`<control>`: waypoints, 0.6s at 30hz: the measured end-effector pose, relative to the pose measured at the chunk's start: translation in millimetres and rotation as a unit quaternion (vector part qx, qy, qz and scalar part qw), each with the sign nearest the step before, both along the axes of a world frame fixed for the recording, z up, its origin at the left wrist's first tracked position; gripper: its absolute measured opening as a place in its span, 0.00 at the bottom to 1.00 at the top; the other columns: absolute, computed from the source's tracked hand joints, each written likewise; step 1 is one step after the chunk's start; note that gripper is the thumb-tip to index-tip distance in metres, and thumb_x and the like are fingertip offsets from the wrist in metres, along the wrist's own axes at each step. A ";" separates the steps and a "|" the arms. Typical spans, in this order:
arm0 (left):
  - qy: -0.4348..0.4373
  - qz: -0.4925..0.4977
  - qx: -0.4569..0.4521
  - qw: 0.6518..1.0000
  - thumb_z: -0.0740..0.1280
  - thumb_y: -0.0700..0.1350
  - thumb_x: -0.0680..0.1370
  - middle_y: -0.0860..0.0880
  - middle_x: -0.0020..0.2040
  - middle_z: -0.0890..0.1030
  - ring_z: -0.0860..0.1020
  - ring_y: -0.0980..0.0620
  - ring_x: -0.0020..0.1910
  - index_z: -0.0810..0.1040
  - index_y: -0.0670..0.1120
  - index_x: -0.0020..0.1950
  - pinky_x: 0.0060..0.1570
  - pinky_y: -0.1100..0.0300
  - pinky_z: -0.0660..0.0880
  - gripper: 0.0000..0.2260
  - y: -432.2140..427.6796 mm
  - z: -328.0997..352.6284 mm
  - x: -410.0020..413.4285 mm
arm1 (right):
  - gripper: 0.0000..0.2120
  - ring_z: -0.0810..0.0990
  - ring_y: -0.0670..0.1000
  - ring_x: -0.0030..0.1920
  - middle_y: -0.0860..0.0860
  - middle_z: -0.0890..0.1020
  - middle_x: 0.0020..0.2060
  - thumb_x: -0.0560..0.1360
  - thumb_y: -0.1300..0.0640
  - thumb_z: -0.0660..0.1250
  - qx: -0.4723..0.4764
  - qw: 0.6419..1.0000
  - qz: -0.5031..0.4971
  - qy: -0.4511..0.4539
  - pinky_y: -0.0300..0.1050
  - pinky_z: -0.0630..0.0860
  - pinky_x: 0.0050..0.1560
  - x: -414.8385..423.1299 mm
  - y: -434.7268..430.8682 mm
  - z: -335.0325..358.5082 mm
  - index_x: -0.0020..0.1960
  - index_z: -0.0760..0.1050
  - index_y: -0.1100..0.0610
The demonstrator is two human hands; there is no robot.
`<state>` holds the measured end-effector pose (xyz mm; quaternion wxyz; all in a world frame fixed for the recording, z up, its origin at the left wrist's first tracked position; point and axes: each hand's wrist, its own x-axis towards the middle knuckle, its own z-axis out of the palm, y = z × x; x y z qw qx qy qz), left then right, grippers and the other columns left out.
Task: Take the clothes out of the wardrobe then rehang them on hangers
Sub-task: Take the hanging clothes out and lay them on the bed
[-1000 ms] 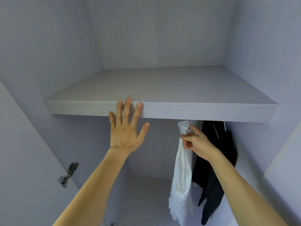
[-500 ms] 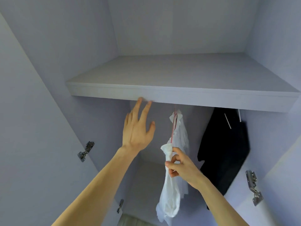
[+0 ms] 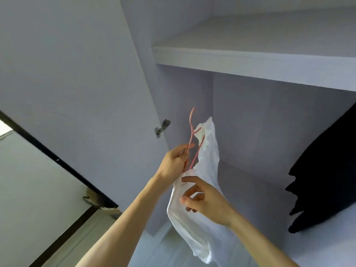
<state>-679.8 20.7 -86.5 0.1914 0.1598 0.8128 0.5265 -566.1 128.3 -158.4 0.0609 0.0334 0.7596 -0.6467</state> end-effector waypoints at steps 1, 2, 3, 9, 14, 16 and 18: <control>-0.009 0.027 0.007 1.000 0.56 0.41 0.84 0.56 0.29 0.72 0.70 0.55 0.31 0.81 0.57 0.60 0.36 0.62 0.72 0.17 -20.9 1.7 6.5 | 0.17 0.85 0.49 0.41 0.44 0.83 0.47 0.74 0.45 0.71 0.007 1.000 0.009 0.006 0.38 0.79 0.43 -1.1 -3.5 -0.7 0.60 0.73 0.32; -0.022 0.057 0.023 0.998 0.57 0.41 0.84 0.55 0.30 0.71 0.69 0.54 0.31 0.82 0.56 0.59 0.36 0.60 0.71 0.17 -41.7 3.5 14.2 | 0.14 0.85 0.49 0.40 0.45 0.83 0.46 0.75 0.47 0.71 0.012 1.000 0.007 0.014 0.37 0.78 0.41 -2.1 -6.4 -1.9 0.57 0.75 0.32; -0.033 0.085 0.041 0.995 0.58 0.41 0.84 0.54 0.29 0.69 0.67 0.53 0.30 0.83 0.56 0.57 0.34 0.60 0.68 0.16 -62.3 5.6 23.5 | 0.13 0.85 0.49 0.40 0.46 0.83 0.45 0.76 0.49 0.71 0.021 0.999 -0.006 0.026 0.37 0.76 0.42 -3.2 -9.7 -3.2 0.55 0.76 0.33; -0.038 0.174 0.097 0.979 0.65 0.44 0.82 0.56 0.26 0.65 0.62 0.55 0.26 0.87 0.52 0.50 0.27 0.65 0.61 0.11 -178.0 22.0 110.3 | 0.27 0.74 0.44 0.63 0.44 0.70 0.67 0.76 0.39 0.67 0.144 0.970 -0.109 0.161 0.39 0.73 0.60 -4.6 -58.1 8.7 0.71 0.65 0.43; -0.045 0.224 0.097 0.969 0.66 0.44 0.82 0.54 0.28 0.71 0.66 0.58 0.26 0.86 0.45 0.54 0.27 0.69 0.64 0.10 -247.5 28.9 201.2 | 0.28 0.57 0.60 0.76 0.56 0.59 0.77 0.80 0.34 0.51 0.349 0.885 0.037 0.306 0.58 0.57 0.73 -6.3 -132.7 28.9 0.76 0.61 0.46; -0.035 0.261 0.103 0.959 0.65 0.43 0.82 0.61 0.28 0.75 0.71 0.61 0.26 0.85 0.42 0.57 0.28 0.72 0.66 0.11 -274.0 26.9 241.6 | 0.26 0.65 0.65 0.72 0.60 0.72 0.69 0.82 0.35 0.44 0.359 0.858 0.112 0.350 0.63 0.63 0.70 1.3 -168.5 27.6 0.65 0.70 0.51; -0.006 0.295 0.082 0.952 0.64 0.42 0.83 0.63 0.29 0.77 0.74 0.64 0.29 0.85 0.43 0.57 0.32 0.74 0.67 0.10 -297.1 25.6 282.2 | 0.24 0.73 0.64 0.62 0.60 0.78 0.59 0.83 0.38 0.44 0.339 0.846 0.141 0.387 0.61 0.69 0.61 16.1 -207.6 25.4 0.58 0.71 0.54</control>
